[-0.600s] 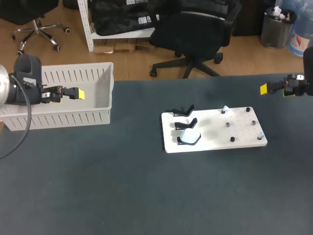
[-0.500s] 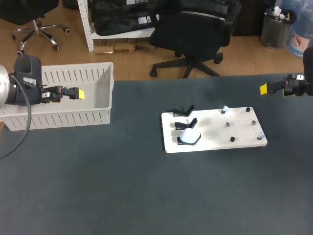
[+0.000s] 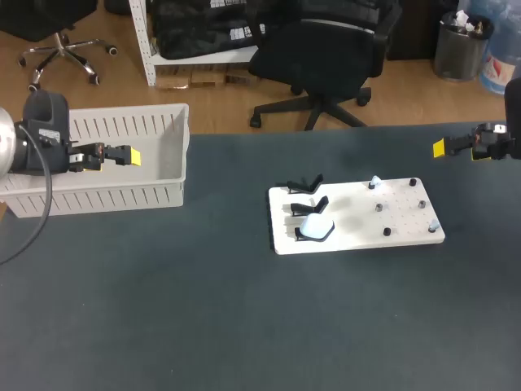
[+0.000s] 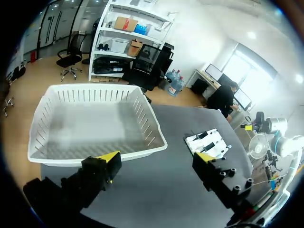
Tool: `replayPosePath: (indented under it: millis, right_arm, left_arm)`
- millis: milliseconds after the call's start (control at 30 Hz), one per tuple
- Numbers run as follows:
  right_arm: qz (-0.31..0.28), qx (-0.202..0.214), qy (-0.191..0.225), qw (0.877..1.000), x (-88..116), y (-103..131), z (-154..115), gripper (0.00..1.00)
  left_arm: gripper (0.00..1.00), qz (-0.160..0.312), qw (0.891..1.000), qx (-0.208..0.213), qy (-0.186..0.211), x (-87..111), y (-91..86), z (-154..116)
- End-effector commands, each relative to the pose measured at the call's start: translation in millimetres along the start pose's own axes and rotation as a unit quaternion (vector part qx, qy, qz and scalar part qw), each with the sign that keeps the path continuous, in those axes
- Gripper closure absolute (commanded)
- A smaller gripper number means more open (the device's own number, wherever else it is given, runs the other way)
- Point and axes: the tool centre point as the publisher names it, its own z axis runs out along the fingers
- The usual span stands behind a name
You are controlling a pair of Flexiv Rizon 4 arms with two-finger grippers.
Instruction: Pick up each earbud case from the left stands, insert the matching earbuds, close the lid, and place the case in the box.
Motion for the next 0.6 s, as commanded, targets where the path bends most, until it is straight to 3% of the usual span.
replayPosePath:
  millis: [33,133,300,467,600]
  right_arm:
    - [0.000,-0.001,0.001,1.000,0,-1,0,0.00]
    - [0.000,-0.001,0.001,1.000,0,-1,0,0.00]
    - [0.000,-0.001,0.001,1.000,0,-1,0,0.00]
    - [0.000,-0.001,0.001,1.000,0,-1,0,0.00]
    - [0.000,-0.001,0.001,1.000,0,-1,0,0.00]
  left_arm:
    - [0.00,0.022,1.000,0.006,0.009,-2.3,-8.1,0]
    - [0.00,0.072,0.997,0.032,0.008,-4.5,-20.1,1]
    - [0.00,0.178,0.980,0.085,0.002,-4.9,-45.9,6]
    - [0.00,0.292,0.948,0.125,-0.010,-0.1,-73.5,14]
    - [0.00,0.353,0.924,0.148,-0.015,3.8,-90.7,22]
